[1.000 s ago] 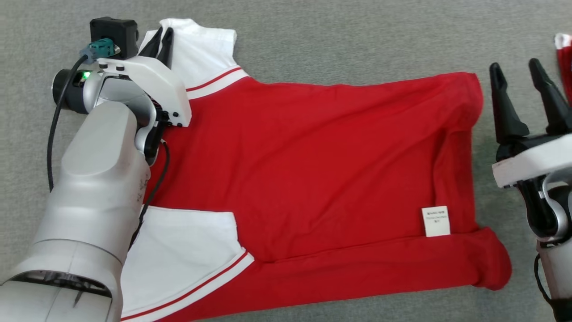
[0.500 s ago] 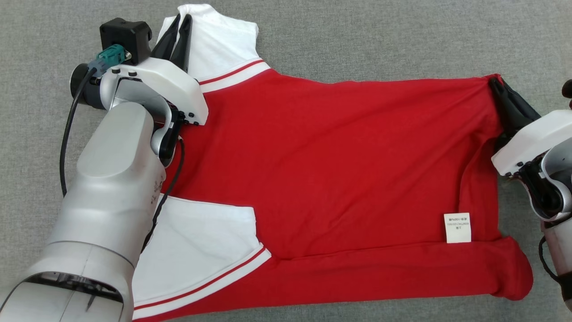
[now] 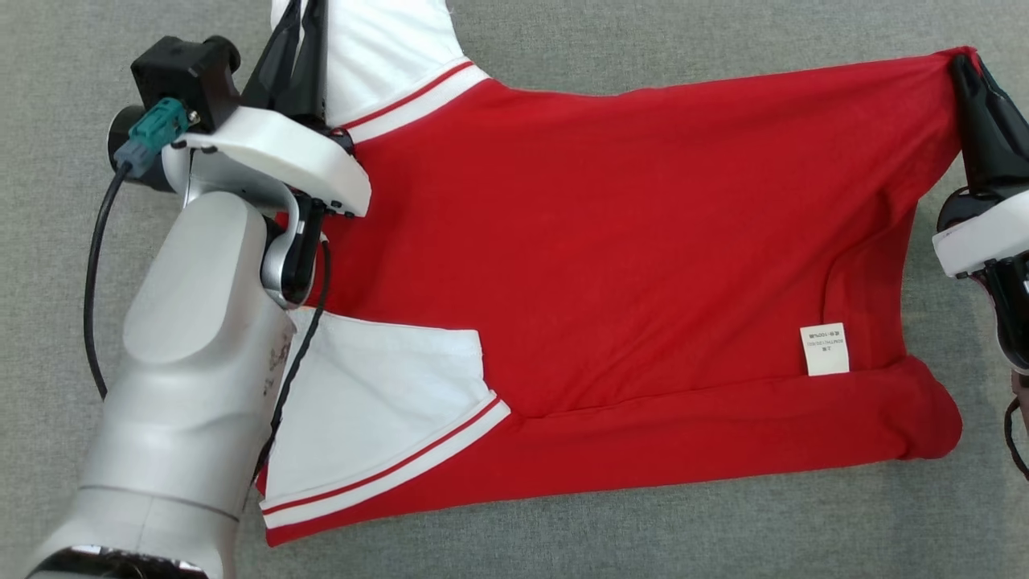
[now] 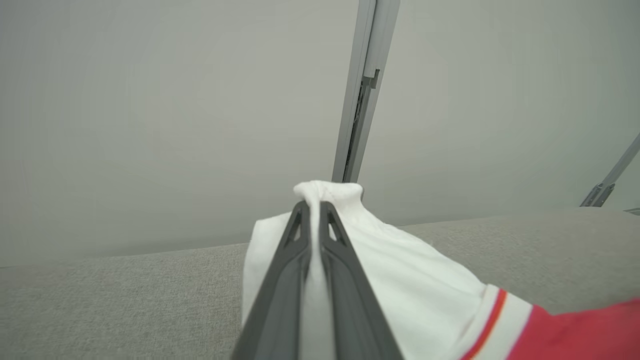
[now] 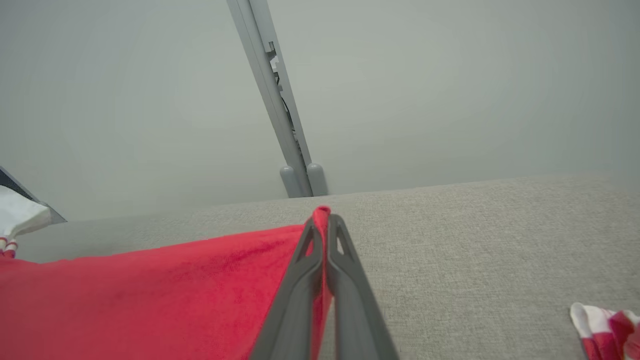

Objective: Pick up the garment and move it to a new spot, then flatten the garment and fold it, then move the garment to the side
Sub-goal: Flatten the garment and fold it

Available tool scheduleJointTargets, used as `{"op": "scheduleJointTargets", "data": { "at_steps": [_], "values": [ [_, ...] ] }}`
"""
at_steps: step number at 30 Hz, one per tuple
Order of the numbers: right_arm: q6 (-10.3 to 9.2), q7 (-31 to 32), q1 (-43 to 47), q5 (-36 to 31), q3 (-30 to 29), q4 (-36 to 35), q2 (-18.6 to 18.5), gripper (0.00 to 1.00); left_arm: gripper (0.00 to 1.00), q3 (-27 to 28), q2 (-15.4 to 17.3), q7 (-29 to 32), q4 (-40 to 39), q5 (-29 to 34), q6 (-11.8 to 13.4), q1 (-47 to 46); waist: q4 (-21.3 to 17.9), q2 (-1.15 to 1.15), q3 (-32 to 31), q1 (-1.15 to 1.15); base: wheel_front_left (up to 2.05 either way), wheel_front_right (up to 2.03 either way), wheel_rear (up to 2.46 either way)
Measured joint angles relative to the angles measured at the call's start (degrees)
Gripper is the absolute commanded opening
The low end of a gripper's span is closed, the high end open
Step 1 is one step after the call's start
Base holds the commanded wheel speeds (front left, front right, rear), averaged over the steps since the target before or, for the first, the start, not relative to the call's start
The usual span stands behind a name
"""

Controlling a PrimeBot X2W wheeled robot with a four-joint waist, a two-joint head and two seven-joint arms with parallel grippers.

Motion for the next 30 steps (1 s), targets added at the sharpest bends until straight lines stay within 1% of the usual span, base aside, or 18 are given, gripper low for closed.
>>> {"op": "scheduleJointTargets", "data": {
  "at_steps": [5,8,12,14,15,17,21,28,29,30],
  "values": [
    [0.0,-0.16,3.47,2.31,-0.9,-1.59,0.34,0.0,0.0,1.3,0.19,-0.01,-9.28,0.74,0.67,7.62,0.43,0.0,-0.87,0.0,0.0,0.0,0.0],
    [0.0,-0.11,6.72,4.57,-1.74,-3.09,0.96,0.0,0.0,1.76,0.27,-0.01,-15.55,1.29,1.03,13.93,0.58,0.0,-1.42,0.0,0.0,0.0,0.0],
    [-0.01,-0.43,11.09,5.55,-2.14,-5.06,1.34,0.0,0.0,1.86,0.29,-0.01,-23.19,1.75,2.22,23.47,0.6,0.0,-2.29,0.0,0.0,0.0,0.0],
    [-0.01,-0.62,13.02,6.39,-2.59,-5.72,1.89,0.0,0.0,1.69,0.43,0.0,-25.72,1.59,2.56,27.97,0.59,0.0,-2.69,0.0,0.0,0.0,0.0],
    [-0.01,-0.78,13.96,6.43,-2.64,-6.02,2.04,0.0,0.0,1.62,0.63,0.01,-26.98,1.62,3.12,30.14,0.56,0.0,-2.84,0.0,0.0,0.0,0.0],
    [-0.01,-1.33,15.64,6.41,-2.76,-6.64,2.08,0.0,0.0,1.38,0.9,0.87,-29.38,1.34,3.49,33.75,0.53,0.0,-3.23,0.0,0.0,0.0,0.0],
    [-0.01,-2.35,18.39,5.72,-2.13,-7.4,1.86,0.0,0.0,0.79,1.47,2.69,-33.87,1.24,5.02,39.97,0.52,0.0,-4.06,0.0,0.0,0.0,0.0],
    [-0.01,-5.32,23.48,3.26,-0.89,-9.74,1.16,0.0,0.0,-0.09,2.1,6.5,-38.49,0.46,6.43,47.18,0.94,0.0,-5.85,0.0,0.0,0.0,0.0],
    [0.0,-5.37,24.24,2.7,-0.52,-9.74,1.11,0.1,0.0,-0.09,2.16,7.11,-38.51,0.07,6.49,47.95,0.88,0.0,-6.05,0.0,0.0,0.0,0.0],
    [-0.01,-5.66,24.97,1.33,-0.14,-9.6,1.0,0.29,0.0,-0.15,2.15,7.65,-38.45,-0.14,6.94,48.64,0.8,0.0,-6.22,0.0,0.0,0.0,0.0]
  ]
}}
